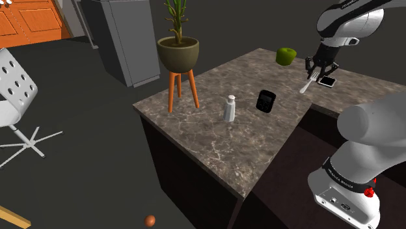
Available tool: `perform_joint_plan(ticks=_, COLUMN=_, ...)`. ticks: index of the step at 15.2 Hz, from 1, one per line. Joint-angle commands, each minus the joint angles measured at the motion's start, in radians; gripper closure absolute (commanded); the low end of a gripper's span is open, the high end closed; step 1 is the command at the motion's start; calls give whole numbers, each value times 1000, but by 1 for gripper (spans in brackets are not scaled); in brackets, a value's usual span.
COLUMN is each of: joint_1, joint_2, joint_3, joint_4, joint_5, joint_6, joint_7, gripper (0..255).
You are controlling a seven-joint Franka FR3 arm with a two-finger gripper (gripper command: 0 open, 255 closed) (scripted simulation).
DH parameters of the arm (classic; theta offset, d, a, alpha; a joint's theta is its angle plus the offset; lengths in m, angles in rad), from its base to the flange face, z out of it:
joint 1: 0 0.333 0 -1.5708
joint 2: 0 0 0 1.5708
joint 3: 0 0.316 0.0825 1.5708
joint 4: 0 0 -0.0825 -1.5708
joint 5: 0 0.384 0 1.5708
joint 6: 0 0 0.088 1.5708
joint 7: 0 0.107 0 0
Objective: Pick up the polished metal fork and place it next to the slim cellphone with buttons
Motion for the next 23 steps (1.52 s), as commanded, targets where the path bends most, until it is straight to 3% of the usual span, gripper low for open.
perform_joint_plan(ticks=1, joint_1=-13, joint_2=67, joint_3=-25, joint_4=64, joint_5=-5, joint_6=5, joint_7=-35, gripper=255)
perform_joint_plan(ticks=13, joint_1=-84, joint_2=462, joint_3=-130, joint_4=508, joint_5=49, joint_6=-43, joint_7=-243, gripper=255)
perform_joint_plan(ticks=23, joint_1=-185, joint_2=839, joint_3=-153, joint_4=1042, joint_5=131, joint_6=-207, joint_7=-377, gripper=255)
